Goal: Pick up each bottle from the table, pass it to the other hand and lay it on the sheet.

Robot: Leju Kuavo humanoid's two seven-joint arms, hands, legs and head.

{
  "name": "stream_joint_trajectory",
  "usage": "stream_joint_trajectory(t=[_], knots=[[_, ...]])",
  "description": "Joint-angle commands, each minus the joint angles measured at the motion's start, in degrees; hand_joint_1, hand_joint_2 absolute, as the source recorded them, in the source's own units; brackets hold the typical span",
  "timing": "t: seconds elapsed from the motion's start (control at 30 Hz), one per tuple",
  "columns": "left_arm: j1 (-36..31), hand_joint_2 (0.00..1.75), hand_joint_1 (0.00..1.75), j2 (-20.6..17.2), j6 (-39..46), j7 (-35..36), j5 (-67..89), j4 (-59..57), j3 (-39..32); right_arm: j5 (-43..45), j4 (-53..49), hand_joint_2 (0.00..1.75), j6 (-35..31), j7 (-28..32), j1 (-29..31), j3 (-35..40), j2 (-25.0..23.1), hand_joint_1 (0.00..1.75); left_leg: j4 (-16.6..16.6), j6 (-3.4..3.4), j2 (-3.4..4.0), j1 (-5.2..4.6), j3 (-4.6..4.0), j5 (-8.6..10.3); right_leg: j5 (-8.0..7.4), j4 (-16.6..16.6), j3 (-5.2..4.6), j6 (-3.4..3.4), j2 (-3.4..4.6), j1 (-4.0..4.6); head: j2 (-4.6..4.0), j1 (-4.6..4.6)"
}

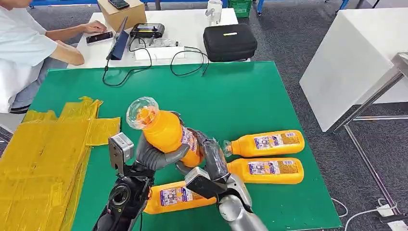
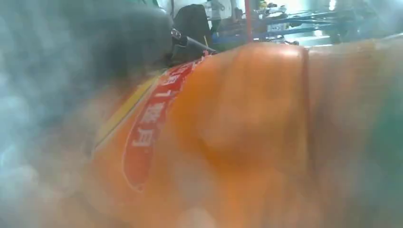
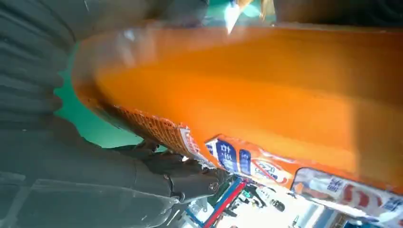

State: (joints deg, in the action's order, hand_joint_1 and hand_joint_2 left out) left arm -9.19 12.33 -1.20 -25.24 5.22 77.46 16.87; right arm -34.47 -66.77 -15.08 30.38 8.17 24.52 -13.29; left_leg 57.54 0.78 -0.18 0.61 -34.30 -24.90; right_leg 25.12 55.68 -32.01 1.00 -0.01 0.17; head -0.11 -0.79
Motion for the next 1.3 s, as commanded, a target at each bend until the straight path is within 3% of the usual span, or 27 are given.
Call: stream_joint_trajectory(t=[0.03,0.33,0.47,0.57,0.67,0.7,0.73,0.8,0.87,0.9,0.93,1.0,1.27,1.3], knots=[[-2.57,1.75,1.75,-1.51,5.45,-0.57,5.24,-0.68,-3.34,4.48,-8.08,1.75,1.38,1.39,-1.64,1.12,1.53,0.00,-0.01,-0.02,0.01,-0.02,0.19,-0.07,0.07,0.01,0.17,0.03,0.00,-0.02,0.02,0.00],[-4.87,1.75,1.75,-5.13,13.99,-0.65,11.60,5.34,-14.31,10.23,-23.82,1.75,3.11,-1.12,-5.23,-4.40,2.08,0.00,0.01,-0.01,0.03,0.01,0.00,-0.01,0.01,0.03,-0.02,0.01,0.01,0.01,0.02,0.00],[-6.47,1.75,1.75,-6.86,25.22,-1.28,23.51,6.02,-19.50,12.92,-26.86,1.75,3.68,-0.45,-6.17,-6.73,1.97,0.00,0.01,-0.01,0.08,0.00,0.12,-0.05,0.03,0.04,0.08,0.03,0.06,0.01,0.02,0.00],[-10.04,1.75,1.75,-9.26,37.54,1.21,42.60,1.47,-22.22,13.11,-28.66,1.75,3.11,-0.17,-6.11,-6.43,2.16,0.00,0.01,-0.03,-0.03,0.00,0.06,0.00,0.04,0.05,0.04,0.01,-0.05,0.01,0.02,0.02],[-11.55,1.75,1.75,-10.81,39.76,2.70,48.04,-1.06,-23.22,13.28,-28.92,1.75,2.93,-0.17,-5.97,-6.15,2.23,0.00,0.00,-0.05,0.05,0.01,0.19,-0.04,0.05,0.06,0.14,0.01,0.03,0.02,0.02,0.02],[-12.18,1.75,1.75,-10.11,41.20,6.62,66.34,-0.28,-28.43,13.96,-28.59,1.75,2.97,-0.03,-5.47,-5.59,2.58,0.00,-0.03,-0.04,0.05,0.01,0.16,-0.02,0.03,0.02,0.11,0.01,0.03,0.02,0.02,0.00],[-13.07,1.75,1.75,-12.31,41.20,10.42,77.19,-2.08,-29.71,14.36,-28.41,1.75,2.73,0.20,-4.97,-4.81,3.10,0.00,-0.04,-0.03,0.09,0.01,0.21,-0.03,0.03,0.01,0.16,0.02,0.07,0.01,0.02,0.02],[-14.17,1.75,1.75,-16.62,41.20,12.91,81.81,-5.55,-29.08,14.40,-28.49,1.75,2.33,0.45,-4.45,-3.86,4.00,0.00,-0.04,-0.04,0.18,0.01,0.19,-0.02,-0.01,0.02,0.11,0.01,0.16,0.02,0.02,0.00],[-14.17,1.75,1.75,-16.62,41.20,12.91,81.81,-5.55,-29.08,14.40,-28.49,1.75,2.33,0.45,-4.45,-3.86,4.00,0.00,-0.06,-0.04,0.18,0.01,0.22,-0.02,0.00,0.02,0.16,0.01,0.15,0.02,0.02,0.07],[-14.81,1.75,1.75,-21.11,41.20,15.87,84.78,-9.83,-25.82,14.71,-28.72,1.75,1.96,0.68,-4.20,-3.49,4.85,0.00,-0.07,-0.03,0.13,-0.01,0.19,0.00,0.00,0.03,0.13,0.02,0.11,-0.01,0.02,0.02],[-15.30,1.75,1.75,-27.69,41.20,22.14,84.78,-14.14,-18.12,15.62,-28.81,1.75,1.86,1.04,-3.93,-3.47,5.49,0.00,-0.07,-0.05,0.20,0.02,0.28,-0.03,0.01,0.03,0.19,0.01,0.18,0.02,0.02,0.04],[-18.89,1.75,1.75,-32.29,41.20,27.89,84.78,-25.80,-9.10,17.15,-28.92,1.75,2.07,1.47,-3.58,-3.48,6.54,0.00,-0.13,-0.08,0.14,-0.01,0.33,0.02,0.03,0.04,0.22,-0.02,0.09,0.00,0.02,0.07],[-20.08,1.75,1.75,-32.25,41.20,27.05,84.78,-31.03,-8.93,17.43,-28.69,1.75,2.16,1.63,-3.60,-3.45,6.73,0.00,-0.01,-0.11,0.14,0.05,0.66,0.08,0.04,0.13,0.12,0.03,0.05,0.08,0.02,0.07],[-22.77,1.75,1.75,-31.69,41.10,26.94,84.78,-39.37,-7.05,17.62,-28.13,1.75,2.28,1.72,-3.37,-3.09,6.69,0.00,-0.02,-0.12,0.19,0.05,0.61,0.11,0.01,0.12,0.07,0.02,0.07,0.08,0.02,0.02]])
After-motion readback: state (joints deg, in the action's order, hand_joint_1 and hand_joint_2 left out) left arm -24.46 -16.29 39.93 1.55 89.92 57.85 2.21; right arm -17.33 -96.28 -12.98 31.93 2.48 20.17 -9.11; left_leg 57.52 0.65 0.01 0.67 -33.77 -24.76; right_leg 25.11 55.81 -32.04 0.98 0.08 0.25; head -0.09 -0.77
